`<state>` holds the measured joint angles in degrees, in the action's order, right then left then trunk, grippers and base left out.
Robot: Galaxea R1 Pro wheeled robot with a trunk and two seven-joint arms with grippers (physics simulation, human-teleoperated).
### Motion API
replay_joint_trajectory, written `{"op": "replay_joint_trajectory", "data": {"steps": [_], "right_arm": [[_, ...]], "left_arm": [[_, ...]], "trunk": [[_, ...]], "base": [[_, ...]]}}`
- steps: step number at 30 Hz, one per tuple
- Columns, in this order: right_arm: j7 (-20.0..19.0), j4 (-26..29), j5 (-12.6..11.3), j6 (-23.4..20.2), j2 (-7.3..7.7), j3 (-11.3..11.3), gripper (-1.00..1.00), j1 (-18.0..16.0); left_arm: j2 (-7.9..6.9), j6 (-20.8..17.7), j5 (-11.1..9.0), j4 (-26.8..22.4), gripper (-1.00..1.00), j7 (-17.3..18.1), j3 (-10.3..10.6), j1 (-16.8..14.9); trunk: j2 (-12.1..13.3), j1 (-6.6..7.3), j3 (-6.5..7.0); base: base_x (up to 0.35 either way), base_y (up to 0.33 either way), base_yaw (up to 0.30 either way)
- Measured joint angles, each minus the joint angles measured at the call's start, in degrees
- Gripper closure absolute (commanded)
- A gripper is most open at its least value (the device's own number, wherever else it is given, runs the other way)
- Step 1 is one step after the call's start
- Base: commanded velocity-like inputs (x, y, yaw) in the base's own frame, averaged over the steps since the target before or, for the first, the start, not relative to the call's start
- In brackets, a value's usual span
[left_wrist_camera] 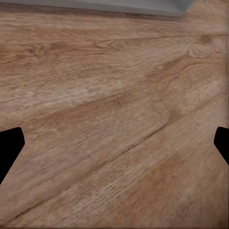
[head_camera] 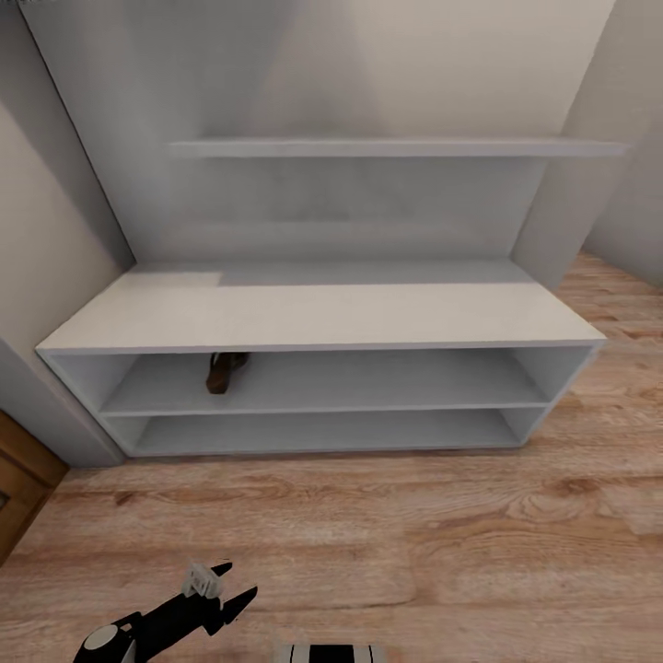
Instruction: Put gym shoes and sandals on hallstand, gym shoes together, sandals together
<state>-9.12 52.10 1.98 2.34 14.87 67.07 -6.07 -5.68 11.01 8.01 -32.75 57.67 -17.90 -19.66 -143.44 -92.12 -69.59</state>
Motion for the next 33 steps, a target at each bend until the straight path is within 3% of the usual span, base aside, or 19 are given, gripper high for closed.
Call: {"op": "replay_joint_trajectory", "data": {"steps": [27,33], "right_arm": [[-0.03,0.0,0.03,0.0,-0.01,-0.01,1.0,0.0],[-0.05,-0.08,0.02,0.02,-0.01,0.0,1.0,0.0]], "left_arm": [[-0.14,-0.33,0.09,-0.01,-1.0,-0.36,-0.24,-0.01],[-0.1,-0.36,0.08,-0.02,-1.0,-0.31,-1.94,0.0]], "trunk": [[0.0,0.0,0.0],[0.0,0.01,0.0]], "base": [[-0.196,-0.222,0.0],[-0.173,-0.106,0.0]]}}
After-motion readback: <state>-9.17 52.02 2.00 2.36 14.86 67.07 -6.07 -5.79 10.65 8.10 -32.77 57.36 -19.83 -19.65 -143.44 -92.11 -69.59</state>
